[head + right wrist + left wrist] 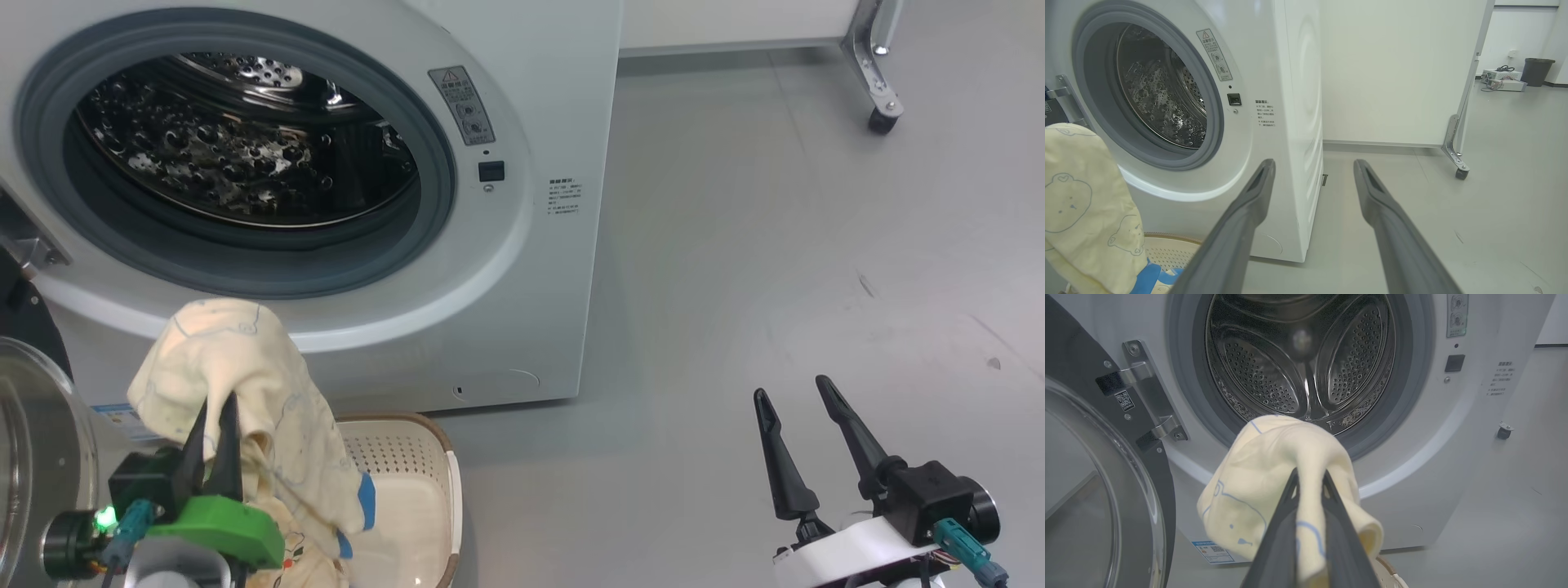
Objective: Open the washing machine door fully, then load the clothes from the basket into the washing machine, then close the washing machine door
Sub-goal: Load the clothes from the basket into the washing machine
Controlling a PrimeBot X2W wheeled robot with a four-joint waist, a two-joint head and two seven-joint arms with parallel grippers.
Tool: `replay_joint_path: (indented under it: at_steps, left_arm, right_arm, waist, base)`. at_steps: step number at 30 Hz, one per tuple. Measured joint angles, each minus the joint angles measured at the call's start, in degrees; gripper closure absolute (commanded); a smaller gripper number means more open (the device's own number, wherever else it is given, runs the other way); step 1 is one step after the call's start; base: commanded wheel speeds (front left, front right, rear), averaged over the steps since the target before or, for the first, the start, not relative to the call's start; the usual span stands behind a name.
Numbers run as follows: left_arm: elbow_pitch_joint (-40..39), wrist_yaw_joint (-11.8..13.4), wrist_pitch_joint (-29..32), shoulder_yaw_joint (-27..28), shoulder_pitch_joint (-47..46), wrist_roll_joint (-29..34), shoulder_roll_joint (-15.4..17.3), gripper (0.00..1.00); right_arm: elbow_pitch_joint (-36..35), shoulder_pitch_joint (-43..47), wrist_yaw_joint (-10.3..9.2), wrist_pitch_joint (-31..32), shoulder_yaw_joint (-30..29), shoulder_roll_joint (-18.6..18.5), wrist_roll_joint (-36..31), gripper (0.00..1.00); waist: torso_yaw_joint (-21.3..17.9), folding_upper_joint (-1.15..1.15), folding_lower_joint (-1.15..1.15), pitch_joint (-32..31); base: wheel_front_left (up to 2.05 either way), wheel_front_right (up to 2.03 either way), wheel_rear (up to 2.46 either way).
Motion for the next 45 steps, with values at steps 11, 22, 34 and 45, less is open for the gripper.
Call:
replay_joint_path:
  at_steps: [11, 22, 34, 45]
  left_arm:
    - [1.89, -0.9, 3.81, 1.72, -11.03, -3.11, 0.16, 1.0]
    - [4.27, -2.86, 9.66, 3.74, -25.35, -7.75, 3.28, 1.0]
    - [10.25, -4.19, 20.5, 6.51, -39.08, -13.54, 8.67, 1.0]
    - [12.51, -4.47, 28.82, 7.81, -49.21, -15.64, 16.19, 1.0]
  right_arm:
    - [-2.05, -3.92, 0.0, 0.0, 0.25, -0.02, -0.08, 0.0]
    - [-4.05, -7.84, 0.0, 0.0, 0.15, -0.05, 0.22, 0.0]
    - [-5.11, -12.56, 0.0, 0.0, 0.64, -0.09, 0.71, 0.0]
    - [-5.26, -14.59, -0.01, 0.0, 0.93, -0.12, 1.42, 0.0]
  waist:
    - [-1.58, 0.0, 0.0, 6.92]
    - [-4.15, 0.0, 0.0, 15.54]
    - [-6.77, 0.0, 0.01, 24.91]
    - [-10.1, 0.0, 0.01, 31.19]
  base:
    - [0.0, 0.0, 0.0]
    - [0.0, 0.0, 0.0]
    - [0.0, 0.0, 0.0]
    - [0.0, 0.0, 0.0]
